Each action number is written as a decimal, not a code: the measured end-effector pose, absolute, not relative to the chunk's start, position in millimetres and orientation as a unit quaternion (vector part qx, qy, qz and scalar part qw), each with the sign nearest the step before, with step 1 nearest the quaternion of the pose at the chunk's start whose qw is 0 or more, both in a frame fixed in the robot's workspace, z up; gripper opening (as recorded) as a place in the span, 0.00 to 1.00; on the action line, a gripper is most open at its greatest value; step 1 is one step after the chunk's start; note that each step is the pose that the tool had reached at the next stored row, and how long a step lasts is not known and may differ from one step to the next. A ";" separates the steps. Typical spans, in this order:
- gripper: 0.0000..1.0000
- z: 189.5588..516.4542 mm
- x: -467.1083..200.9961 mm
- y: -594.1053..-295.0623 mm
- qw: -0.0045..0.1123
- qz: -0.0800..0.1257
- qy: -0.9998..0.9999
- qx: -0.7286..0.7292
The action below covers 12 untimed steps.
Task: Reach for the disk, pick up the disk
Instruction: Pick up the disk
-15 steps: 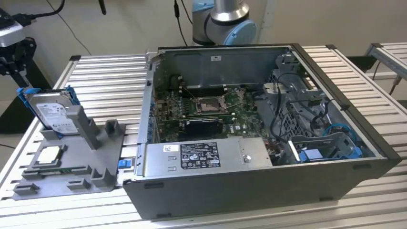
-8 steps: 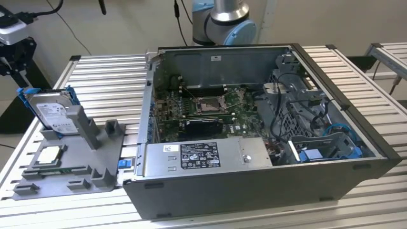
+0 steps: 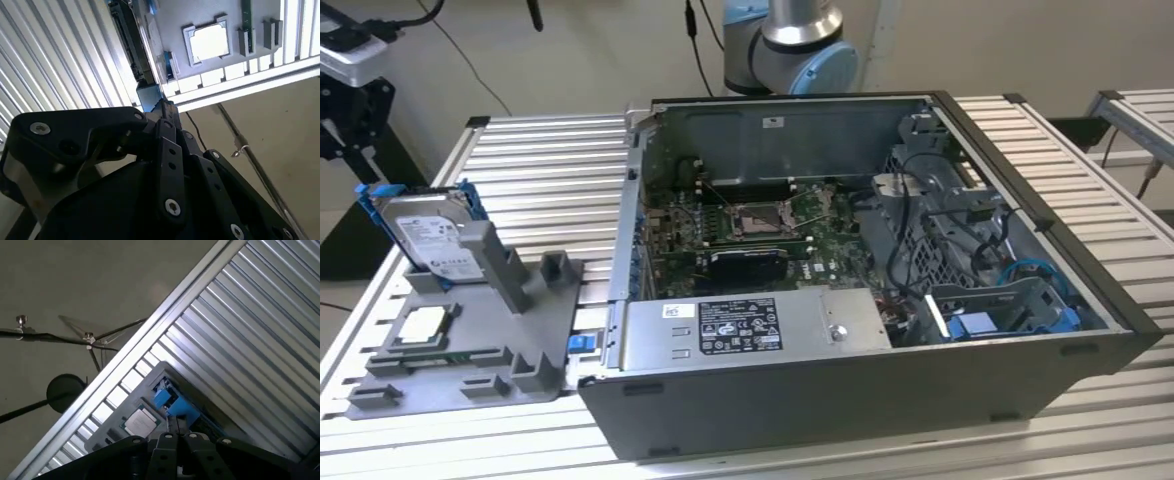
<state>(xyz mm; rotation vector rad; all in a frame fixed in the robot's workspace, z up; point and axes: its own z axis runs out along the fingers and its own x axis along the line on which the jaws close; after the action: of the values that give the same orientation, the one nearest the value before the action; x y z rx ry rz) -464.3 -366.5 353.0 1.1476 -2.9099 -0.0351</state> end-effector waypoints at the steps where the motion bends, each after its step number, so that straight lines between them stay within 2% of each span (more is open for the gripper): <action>1: 0.00 353.0 -464.3 -366.5 0.007 -0.011 -0.927 0.374; 12: 0.00 353.0 -464.3 -366.5 0.008 -0.010 -0.887 0.462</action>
<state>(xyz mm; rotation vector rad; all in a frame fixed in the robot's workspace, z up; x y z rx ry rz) -464.3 -366.5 353.0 1.4441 -2.7717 -0.0311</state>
